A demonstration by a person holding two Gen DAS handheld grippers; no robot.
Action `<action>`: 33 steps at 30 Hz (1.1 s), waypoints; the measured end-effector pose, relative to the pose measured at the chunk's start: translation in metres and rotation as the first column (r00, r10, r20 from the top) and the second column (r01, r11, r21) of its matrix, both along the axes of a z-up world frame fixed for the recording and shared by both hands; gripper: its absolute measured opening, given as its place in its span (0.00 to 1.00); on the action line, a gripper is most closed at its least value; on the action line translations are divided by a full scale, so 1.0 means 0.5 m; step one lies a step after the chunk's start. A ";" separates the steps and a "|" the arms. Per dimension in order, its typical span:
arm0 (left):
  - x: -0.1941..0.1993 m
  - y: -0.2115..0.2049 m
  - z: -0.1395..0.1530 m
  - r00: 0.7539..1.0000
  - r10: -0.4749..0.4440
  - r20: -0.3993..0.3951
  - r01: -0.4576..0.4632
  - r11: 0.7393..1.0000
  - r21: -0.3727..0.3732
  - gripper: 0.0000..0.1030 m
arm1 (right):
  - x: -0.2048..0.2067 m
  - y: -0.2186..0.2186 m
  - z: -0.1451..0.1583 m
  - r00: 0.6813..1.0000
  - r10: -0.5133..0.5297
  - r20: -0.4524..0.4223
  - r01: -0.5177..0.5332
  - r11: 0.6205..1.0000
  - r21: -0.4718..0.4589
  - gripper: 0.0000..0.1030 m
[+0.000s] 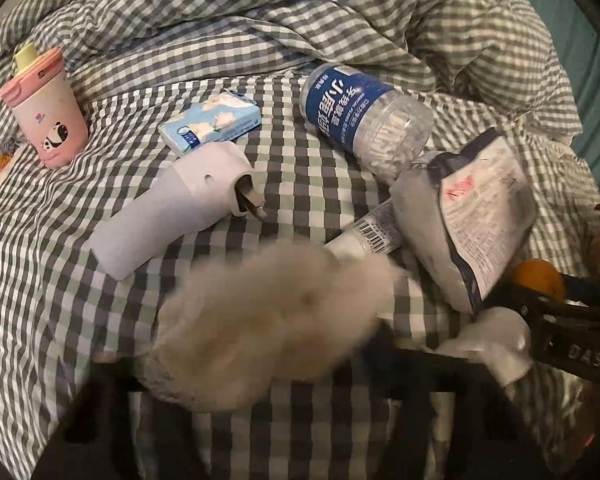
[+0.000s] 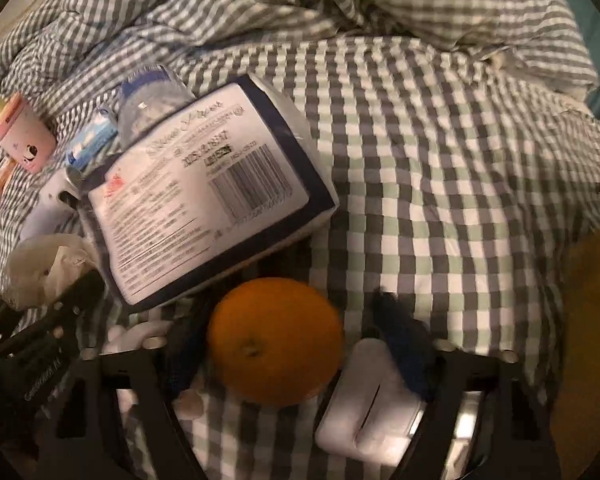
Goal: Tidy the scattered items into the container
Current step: 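Grasp the white crumpled tissue with the left tool while the right tool grasps the orange, then carry the tissue and orange over the cardboard box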
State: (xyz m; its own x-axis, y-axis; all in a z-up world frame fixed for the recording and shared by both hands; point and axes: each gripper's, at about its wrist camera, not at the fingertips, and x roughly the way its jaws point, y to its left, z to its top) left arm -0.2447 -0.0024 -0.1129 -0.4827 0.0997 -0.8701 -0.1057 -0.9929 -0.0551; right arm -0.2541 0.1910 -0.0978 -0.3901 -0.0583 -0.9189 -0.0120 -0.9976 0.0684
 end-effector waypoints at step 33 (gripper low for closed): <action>0.234 0.029 0.298 0.980 -0.041 -0.192 0.045 0.999 0.018 0.21 | 0.271 -0.014 0.290 0.972 0.035 -0.231 -0.024 0.998 0.052 0.55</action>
State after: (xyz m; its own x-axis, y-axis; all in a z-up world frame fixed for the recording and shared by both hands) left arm -0.1279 0.0122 0.0359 -0.6353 0.1421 -0.7591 -0.1593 -0.9859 -0.0512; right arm -0.1185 0.1839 0.0471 -0.5915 -0.0303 -0.8057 0.0282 -0.9995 0.0169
